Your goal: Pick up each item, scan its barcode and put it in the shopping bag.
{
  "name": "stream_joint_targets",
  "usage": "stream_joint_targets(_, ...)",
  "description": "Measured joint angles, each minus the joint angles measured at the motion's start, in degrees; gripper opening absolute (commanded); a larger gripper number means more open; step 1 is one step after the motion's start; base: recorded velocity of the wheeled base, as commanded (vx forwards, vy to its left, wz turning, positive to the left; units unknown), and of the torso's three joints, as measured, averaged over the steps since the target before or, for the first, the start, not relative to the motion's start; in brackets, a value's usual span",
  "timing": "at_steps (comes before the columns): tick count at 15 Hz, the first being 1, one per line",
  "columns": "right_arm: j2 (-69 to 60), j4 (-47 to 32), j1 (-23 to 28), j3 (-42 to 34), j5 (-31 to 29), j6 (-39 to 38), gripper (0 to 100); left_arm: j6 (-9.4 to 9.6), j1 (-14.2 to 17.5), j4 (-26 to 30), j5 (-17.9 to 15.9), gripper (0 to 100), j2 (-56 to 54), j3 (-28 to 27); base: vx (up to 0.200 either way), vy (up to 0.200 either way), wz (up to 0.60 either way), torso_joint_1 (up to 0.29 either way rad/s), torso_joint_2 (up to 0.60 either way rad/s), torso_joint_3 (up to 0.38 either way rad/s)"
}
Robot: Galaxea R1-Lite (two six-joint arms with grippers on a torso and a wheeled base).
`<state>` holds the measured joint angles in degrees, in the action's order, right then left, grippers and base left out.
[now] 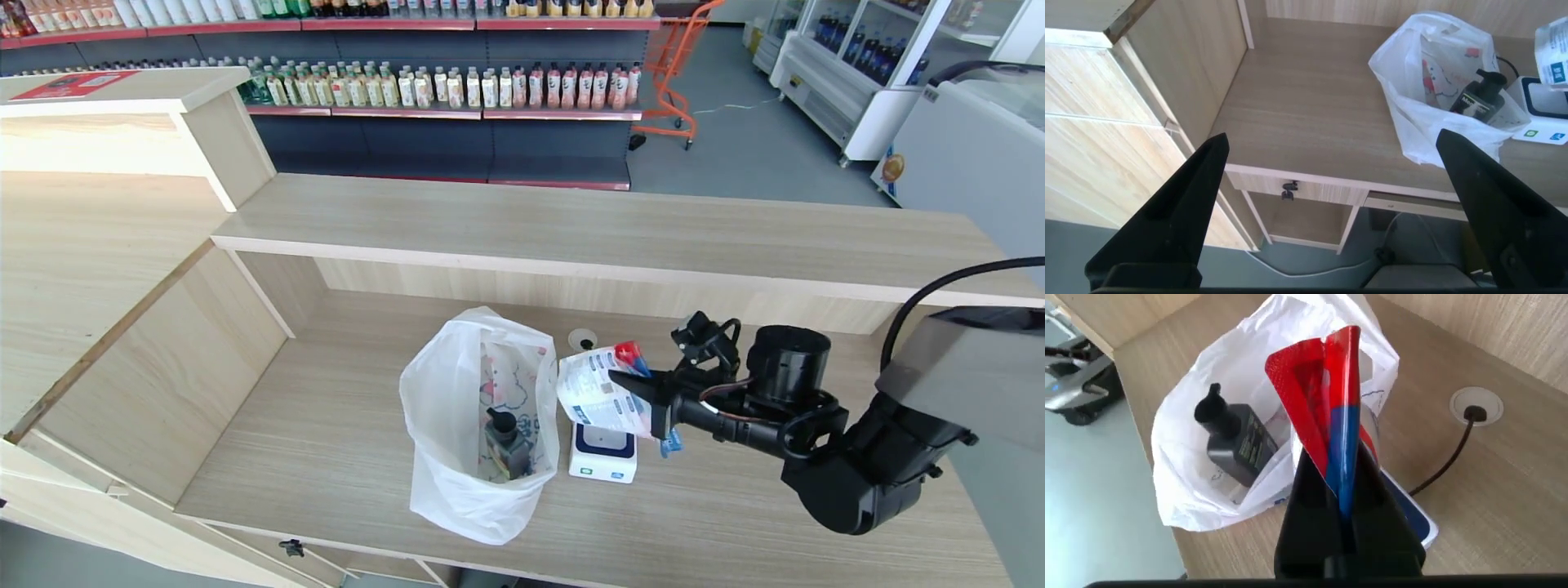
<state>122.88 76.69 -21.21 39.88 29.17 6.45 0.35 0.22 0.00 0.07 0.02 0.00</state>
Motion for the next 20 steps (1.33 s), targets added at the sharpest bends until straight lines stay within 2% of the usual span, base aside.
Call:
stream_joint_targets(2,-5.33,-8.44,-1.24,1.52,-7.58,-10.68,0,0.0,0.0,0.0,0.0,100,0.0,0.0,0.0,0.0,0.0,0.0,0.0,0.0)
stream_joint_targets(4,-8.66,-17.13,-1.94,5.16,-9.01,-14.52,0,-0.02,0.0,0.0,0.0,100,0.0,0.0,0.0,0.0,0.0,0.0,0.0,0.0)
stream_joint_targets(7,-7.84,-18.66,-4.5,10.23,-9.52,-19.05,0,-0.02,0.05,0.0,0.0,100,0.0,0.0,0.0,0.0,0.0,0.0,0.0,0.0)
stream_joint_targets(11,-1.9,-18.62,-7.39,17.46,-9.14,-18.79,0,-0.02,-0.01,0.0,0.0,100,0.0,0.0,0.0,0.0,0.0,0.0,0.0,0.0)
stream_joint_targets(20,14.52,-18.94,-10.01,33.35,-8.87,-16.65,0,0.0,-0.01,0.0,0.0,100,0.0,0.0,0.0,0.0,0.0,0.0,0.0,0.0)
